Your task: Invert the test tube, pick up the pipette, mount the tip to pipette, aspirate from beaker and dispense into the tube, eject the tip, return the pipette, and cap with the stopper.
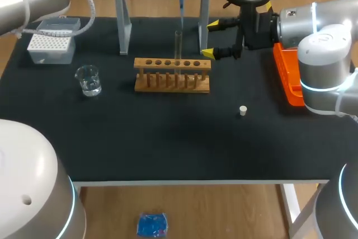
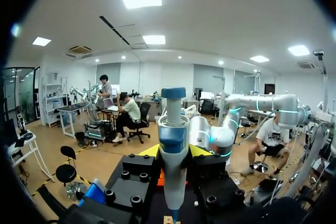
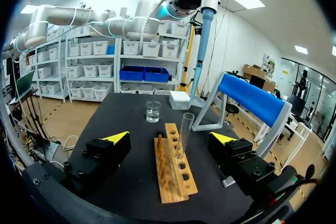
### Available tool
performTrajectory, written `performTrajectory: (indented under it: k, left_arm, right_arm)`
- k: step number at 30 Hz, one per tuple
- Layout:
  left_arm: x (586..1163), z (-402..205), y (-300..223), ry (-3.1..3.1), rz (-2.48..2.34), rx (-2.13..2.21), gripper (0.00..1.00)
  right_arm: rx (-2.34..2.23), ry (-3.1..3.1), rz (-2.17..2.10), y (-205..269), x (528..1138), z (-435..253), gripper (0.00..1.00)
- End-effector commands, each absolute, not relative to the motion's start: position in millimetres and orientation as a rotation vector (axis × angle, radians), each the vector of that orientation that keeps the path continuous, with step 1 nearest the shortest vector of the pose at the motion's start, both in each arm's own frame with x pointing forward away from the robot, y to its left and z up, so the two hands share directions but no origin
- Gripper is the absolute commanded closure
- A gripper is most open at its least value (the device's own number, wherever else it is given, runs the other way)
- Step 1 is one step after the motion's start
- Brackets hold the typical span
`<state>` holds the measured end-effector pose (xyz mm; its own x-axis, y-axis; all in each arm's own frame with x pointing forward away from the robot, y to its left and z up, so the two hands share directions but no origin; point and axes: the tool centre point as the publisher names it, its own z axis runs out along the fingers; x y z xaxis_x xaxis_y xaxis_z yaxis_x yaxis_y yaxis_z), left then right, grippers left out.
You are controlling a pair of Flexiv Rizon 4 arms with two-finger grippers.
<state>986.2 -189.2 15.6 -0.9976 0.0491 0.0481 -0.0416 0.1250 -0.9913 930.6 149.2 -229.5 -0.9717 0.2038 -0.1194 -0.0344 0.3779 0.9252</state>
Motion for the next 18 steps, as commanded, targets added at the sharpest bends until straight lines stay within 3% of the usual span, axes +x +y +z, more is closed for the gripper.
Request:
performTrajectory:
  k: [1,18]
  left_arm:
    - [983.2,11.2,-188.0,-2.3,2.047,-0.003,1.0]
    - [983.7,-1.5,-187.2,-2.293,2.039,0.014,1.0]
  right_arm:
    - [0.15,2.421,1.637,148.7,930.4,-230.0,0.0]
    - [0.15,2.421,1.637,148.7,930.4,-230.0,0.0]
